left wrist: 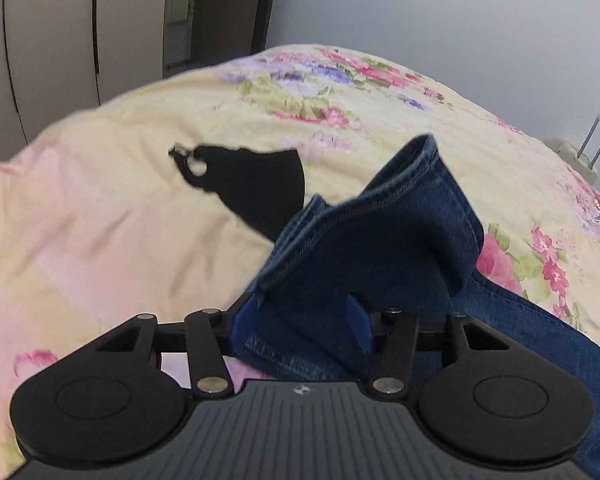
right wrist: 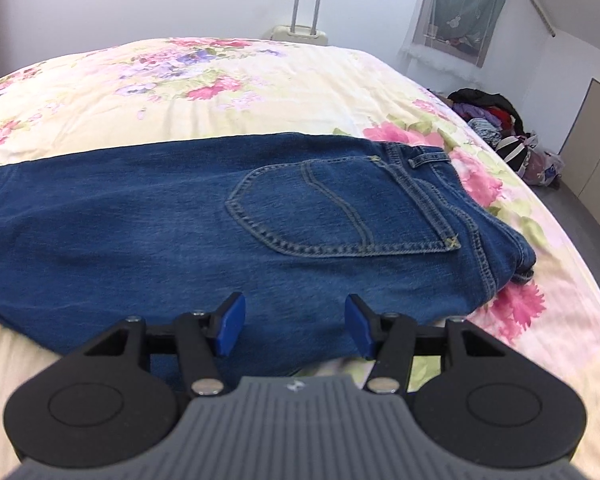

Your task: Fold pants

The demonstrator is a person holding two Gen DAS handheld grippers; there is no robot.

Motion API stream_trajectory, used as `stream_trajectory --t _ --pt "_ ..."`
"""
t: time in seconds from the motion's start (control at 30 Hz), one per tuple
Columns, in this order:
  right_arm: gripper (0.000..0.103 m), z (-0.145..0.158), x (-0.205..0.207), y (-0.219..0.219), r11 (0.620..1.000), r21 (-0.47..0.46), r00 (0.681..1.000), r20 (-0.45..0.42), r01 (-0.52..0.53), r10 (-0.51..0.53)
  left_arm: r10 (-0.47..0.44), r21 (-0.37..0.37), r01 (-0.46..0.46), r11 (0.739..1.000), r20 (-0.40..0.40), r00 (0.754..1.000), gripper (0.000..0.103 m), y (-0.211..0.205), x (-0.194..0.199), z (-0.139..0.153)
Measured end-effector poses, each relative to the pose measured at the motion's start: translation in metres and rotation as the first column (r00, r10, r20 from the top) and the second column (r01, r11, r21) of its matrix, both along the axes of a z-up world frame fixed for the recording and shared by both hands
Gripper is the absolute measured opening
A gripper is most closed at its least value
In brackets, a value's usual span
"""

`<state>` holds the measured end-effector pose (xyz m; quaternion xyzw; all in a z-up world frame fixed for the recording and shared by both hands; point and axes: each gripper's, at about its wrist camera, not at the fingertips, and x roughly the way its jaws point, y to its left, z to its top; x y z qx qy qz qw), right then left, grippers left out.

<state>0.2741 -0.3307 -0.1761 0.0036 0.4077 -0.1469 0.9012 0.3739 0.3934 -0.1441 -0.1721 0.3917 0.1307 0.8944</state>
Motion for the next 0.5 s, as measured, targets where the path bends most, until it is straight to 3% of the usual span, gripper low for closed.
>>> stream_trajectory --t 0.1,0.17,0.23,0.3,0.33,0.4,0.5 --pt "0.051 0.004 -0.008 0.013 1.000 0.000 1.000 0.000 -0.027 0.027 0.055 -0.128 -0.052 0.990 0.017 0.998 0.060 0.007 -0.002 -0.025" --pt "0.051 0.004 -0.011 0.020 0.999 -0.006 0.999 0.000 -0.039 0.039 0.125 -0.263 -0.108 0.959 0.048 0.991 0.060 0.016 0.000 -0.039" --pt "0.051 0.003 -0.013 0.024 0.999 -0.007 0.999 -0.006 -0.033 0.033 0.203 -0.315 -0.178 0.932 0.047 0.978 0.060 0.022 0.009 -0.052" --pt "0.051 0.004 -0.016 0.025 1.000 0.002 1.000 -0.003 -0.017 0.017 0.232 -0.291 -0.208 0.934 0.050 0.972 0.053 0.020 0.017 -0.057" --pt "0.051 0.005 -0.019 0.025 1.000 0.004 1.000 -0.002 -0.010 0.010 0.233 -0.266 -0.211 0.941 0.056 0.971 0.041 0.017 0.020 -0.055" --pt "0.051 0.007 -0.023 0.028 1.000 0.003 1.000 -0.006 0.002 -0.002 0.224 -0.181 -0.211 0.961 0.053 0.973 0.003 0.009 0.025 -0.044" --pt "0.051 0.008 -0.030 0.034 1.000 -0.003 1.000 -0.021 -0.006 0.006 0.206 -0.093 -0.196 0.976 0.113 0.972 0.001 0.000 0.022 -0.012"
